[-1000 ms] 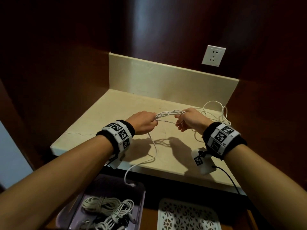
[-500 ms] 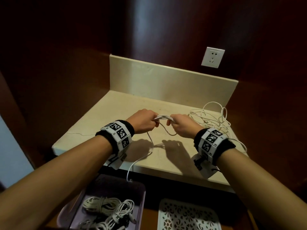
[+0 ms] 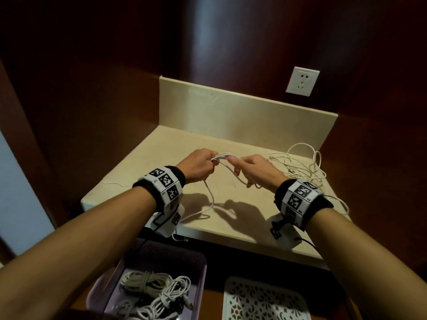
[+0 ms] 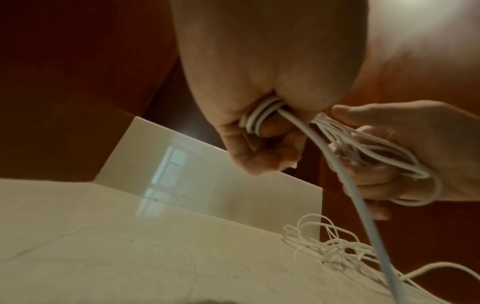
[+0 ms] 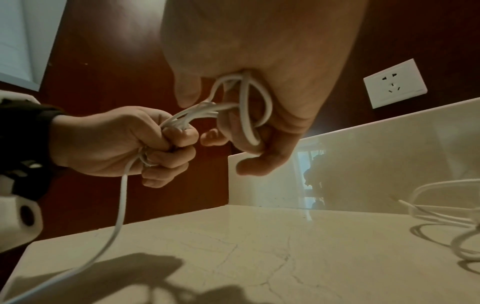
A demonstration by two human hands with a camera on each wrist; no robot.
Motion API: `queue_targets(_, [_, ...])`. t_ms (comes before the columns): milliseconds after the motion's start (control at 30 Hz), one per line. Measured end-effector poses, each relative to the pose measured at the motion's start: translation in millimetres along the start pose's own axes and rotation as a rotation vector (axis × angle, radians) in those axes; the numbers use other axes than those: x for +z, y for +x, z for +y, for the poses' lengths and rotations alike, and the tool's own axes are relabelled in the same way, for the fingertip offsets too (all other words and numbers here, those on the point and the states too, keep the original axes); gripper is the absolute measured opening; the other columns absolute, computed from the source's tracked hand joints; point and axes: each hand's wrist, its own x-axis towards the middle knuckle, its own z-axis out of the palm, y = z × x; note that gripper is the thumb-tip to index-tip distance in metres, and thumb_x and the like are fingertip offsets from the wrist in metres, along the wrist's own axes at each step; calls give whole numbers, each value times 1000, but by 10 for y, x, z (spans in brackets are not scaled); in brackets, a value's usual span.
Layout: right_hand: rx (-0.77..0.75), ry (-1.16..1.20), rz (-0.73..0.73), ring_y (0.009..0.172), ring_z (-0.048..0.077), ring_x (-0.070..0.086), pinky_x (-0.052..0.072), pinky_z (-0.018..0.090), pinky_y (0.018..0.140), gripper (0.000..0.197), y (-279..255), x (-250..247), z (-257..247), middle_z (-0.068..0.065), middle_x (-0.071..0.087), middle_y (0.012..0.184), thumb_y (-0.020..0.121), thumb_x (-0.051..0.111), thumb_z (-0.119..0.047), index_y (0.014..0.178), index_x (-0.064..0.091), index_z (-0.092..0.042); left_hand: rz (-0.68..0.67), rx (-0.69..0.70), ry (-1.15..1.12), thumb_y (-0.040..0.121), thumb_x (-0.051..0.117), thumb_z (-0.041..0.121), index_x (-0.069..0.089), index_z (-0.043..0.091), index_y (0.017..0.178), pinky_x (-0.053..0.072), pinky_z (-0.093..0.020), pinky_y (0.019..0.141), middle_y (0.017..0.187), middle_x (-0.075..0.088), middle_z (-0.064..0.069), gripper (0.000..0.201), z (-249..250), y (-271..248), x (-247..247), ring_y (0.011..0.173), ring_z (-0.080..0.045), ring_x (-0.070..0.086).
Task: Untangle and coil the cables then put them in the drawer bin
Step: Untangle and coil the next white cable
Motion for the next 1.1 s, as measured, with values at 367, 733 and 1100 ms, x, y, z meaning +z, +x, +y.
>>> queue_targets(367, [-84, -325, -66, 62, 25, 53, 46, 38, 66, 46, 40, 72, -24, 9, 56, 67, 105, 31, -39, 67, 42, -15, -189, 25, 20, 92, 37, -1, 42, 18, 86, 47, -39, 68, 78, 61, -9, 20, -80, -90, -3, 71, -24, 58])
queue_targets(733, [-72, -212, -144, 88, 20, 61, 47, 38, 81, 22, 19, 25, 38, 2, 65, 93, 103, 33, -40, 104, 42, -20, -135, 46, 56, 105, 29, 36, 45, 17, 81, 44, -28, 63, 75, 55, -6, 35, -57, -131, -36, 62, -17, 52])
queue_targets(1100, [110, 604, -136, 93, 30, 68, 53, 40, 76, 35, 6, 277, -98, 19, 71, 94, 98, 33, -12, 112, 54, 11, 8, 147, 60, 105, 30, 32, 49, 7, 93, 42, -31, 62, 77, 53, -6, 34, 1, -118, -27, 63, -18, 48])
